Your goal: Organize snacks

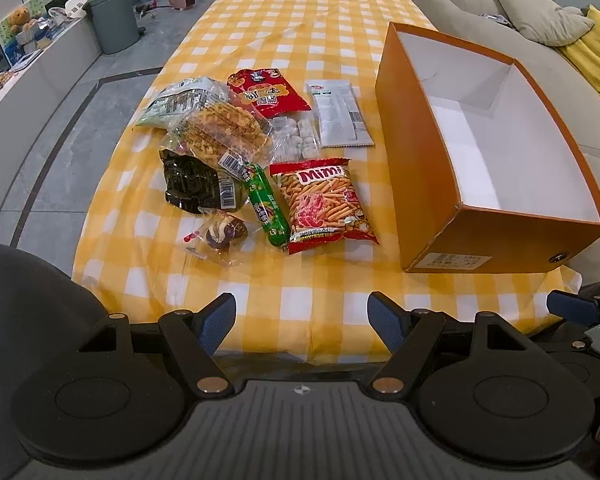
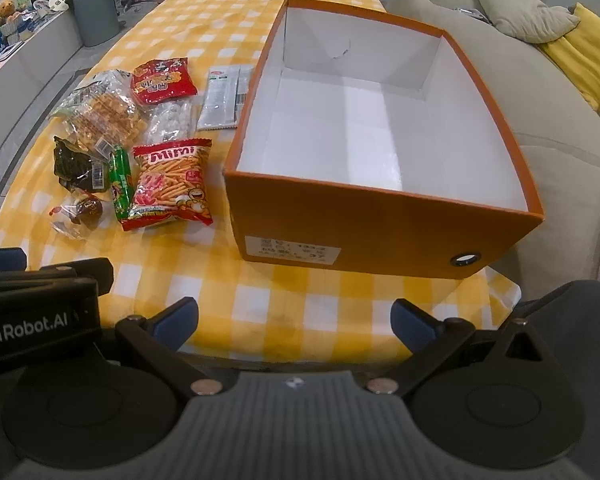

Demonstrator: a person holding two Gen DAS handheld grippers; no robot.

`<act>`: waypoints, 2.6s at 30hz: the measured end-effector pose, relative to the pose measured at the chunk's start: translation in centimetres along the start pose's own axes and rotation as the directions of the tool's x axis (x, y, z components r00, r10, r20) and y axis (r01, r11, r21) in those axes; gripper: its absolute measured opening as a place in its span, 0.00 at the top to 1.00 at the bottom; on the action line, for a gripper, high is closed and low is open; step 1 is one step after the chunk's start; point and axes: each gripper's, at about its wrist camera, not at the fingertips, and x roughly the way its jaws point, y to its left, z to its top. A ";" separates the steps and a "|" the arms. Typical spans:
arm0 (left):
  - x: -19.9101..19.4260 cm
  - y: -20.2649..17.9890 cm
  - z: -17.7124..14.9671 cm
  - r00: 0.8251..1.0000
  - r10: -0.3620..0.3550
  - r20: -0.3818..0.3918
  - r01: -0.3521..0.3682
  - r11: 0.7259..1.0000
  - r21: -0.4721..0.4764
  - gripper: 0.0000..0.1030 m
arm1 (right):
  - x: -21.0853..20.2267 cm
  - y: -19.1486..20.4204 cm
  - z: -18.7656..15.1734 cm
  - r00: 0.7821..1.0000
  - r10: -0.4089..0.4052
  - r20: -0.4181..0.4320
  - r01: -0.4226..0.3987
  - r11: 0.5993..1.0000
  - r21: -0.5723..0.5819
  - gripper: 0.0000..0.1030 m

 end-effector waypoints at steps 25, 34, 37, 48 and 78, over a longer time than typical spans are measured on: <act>0.1 0.2 -0.2 1.000 0.006 -0.024 -0.006 1.000 0.006 0.15 | -0.3 1.0 -0.4 1.000 -0.018 0.013 0.018 0.998 -0.057 0.03; 0.1 0.3 -0.3 0.999 0.008 -0.032 -0.008 1.000 0.009 0.15 | -0.4 1.5 -0.6 1.000 -0.024 0.018 0.025 0.997 -0.073 0.03; 0.1 0.5 -0.3 1.000 0.002 -0.030 -0.002 1.000 -0.007 0.15 | -0.5 1.5 -0.6 0.999 -0.022 0.027 0.024 0.997 -0.076 0.03; -1.2 4.8 1.6 0.999 -0.026 0.038 0.031 0.990 -0.135 0.15 | -3.3 4.2 -1.0 0.964 0.105 0.244 -0.034 0.960 -0.278 0.03; 2.1 16.4 2.9 0.976 -0.213 0.045 0.209 0.859 -0.468 0.19 | 5.5 16.9 4.0 0.919 0.376 0.119 -0.209 0.719 -0.662 0.46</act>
